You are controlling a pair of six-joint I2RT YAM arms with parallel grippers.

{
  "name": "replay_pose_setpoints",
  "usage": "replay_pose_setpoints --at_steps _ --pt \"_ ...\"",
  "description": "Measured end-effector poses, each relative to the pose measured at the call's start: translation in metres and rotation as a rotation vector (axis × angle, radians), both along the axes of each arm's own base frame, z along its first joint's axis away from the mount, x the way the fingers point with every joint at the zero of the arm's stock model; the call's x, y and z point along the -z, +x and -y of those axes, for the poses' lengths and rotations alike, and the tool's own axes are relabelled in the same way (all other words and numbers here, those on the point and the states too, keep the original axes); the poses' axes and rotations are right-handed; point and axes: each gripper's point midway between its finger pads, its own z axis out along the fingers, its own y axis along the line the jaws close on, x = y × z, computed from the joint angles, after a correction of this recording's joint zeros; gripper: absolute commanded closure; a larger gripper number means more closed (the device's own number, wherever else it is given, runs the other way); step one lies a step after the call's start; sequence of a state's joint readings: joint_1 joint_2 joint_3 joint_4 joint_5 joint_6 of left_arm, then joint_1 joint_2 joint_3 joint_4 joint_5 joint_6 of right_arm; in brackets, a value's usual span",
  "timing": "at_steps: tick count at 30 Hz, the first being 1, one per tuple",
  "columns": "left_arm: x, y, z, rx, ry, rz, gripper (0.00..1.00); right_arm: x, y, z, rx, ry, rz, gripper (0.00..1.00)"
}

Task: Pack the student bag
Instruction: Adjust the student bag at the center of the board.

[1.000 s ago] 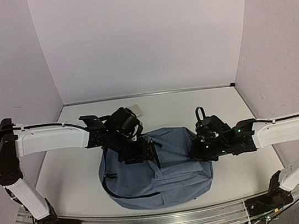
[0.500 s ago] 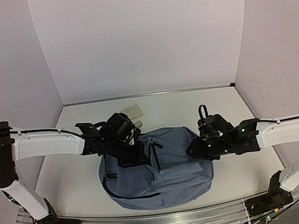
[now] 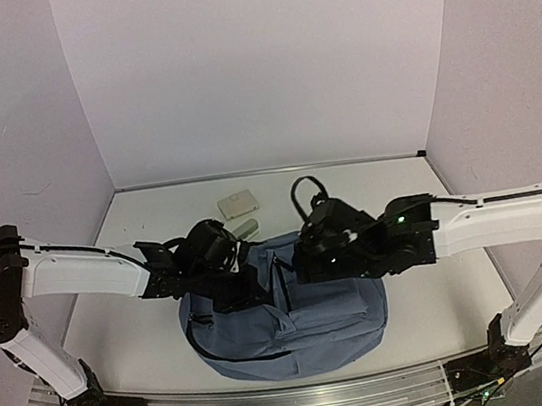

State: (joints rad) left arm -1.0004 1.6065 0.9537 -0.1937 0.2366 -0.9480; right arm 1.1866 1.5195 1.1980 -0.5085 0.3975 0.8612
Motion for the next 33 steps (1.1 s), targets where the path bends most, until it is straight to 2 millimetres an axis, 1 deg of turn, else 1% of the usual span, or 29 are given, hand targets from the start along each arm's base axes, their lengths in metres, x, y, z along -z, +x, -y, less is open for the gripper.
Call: replay_pose_setpoints --at_steps 2,5,8,11,13,17,19,24,25,26,28,29,33 --pt "-0.003 0.001 -0.002 -0.015 -0.012 0.009 1.00 0.017 -0.005 -0.016 -0.023 -0.067 -0.011 0.30" --pt "-0.006 0.002 -0.004 -0.031 -0.026 0.020 1.00 0.045 -0.013 -0.035 -0.051 -0.157 -0.036 0.33" --pt "-0.005 0.002 -0.006 -0.034 -0.028 0.024 1.00 0.069 -0.020 -0.042 -0.067 -0.220 -0.063 0.34" --pt "-0.004 0.002 -0.005 -0.034 -0.034 0.027 1.00 0.084 -0.020 -0.044 -0.066 -0.262 -0.081 0.35" --pt "-0.004 0.002 -0.005 -0.033 -0.035 0.028 1.00 0.091 -0.019 -0.046 -0.064 -0.281 -0.088 0.35" --pt "-0.002 0.001 -0.006 -0.033 -0.035 0.028 1.00 0.101 -0.013 -0.050 -0.030 -0.306 -0.086 0.40" --pt "-0.001 0.001 -0.006 -0.033 -0.037 0.029 1.00 0.102 -0.010 -0.050 -0.003 -0.308 -0.077 0.43" --pt "0.002 0.001 -0.007 -0.039 -0.048 0.031 1.00 0.104 -0.001 -0.043 0.073 -0.318 -0.041 0.44" --pt "0.002 0.001 -0.007 -0.040 -0.050 0.031 1.00 0.104 0.001 -0.042 0.087 -0.319 -0.034 0.47" --pt "0.002 0.001 -0.007 -0.042 -0.053 0.031 1.00 0.104 0.004 -0.040 0.099 -0.324 -0.027 0.54" --pt "0.002 0.001 -0.006 -0.047 -0.056 0.028 1.00 0.105 0.011 -0.036 0.129 -0.325 -0.013 0.72" --pt "0.001 0.001 -0.006 -0.049 -0.058 0.026 1.00 0.105 0.014 -0.034 0.138 -0.327 -0.005 0.78" --pt "0.000 0.002 -0.005 -0.054 -0.063 0.026 1.00 0.105 0.023 -0.029 0.173 -0.337 0.022 1.00"
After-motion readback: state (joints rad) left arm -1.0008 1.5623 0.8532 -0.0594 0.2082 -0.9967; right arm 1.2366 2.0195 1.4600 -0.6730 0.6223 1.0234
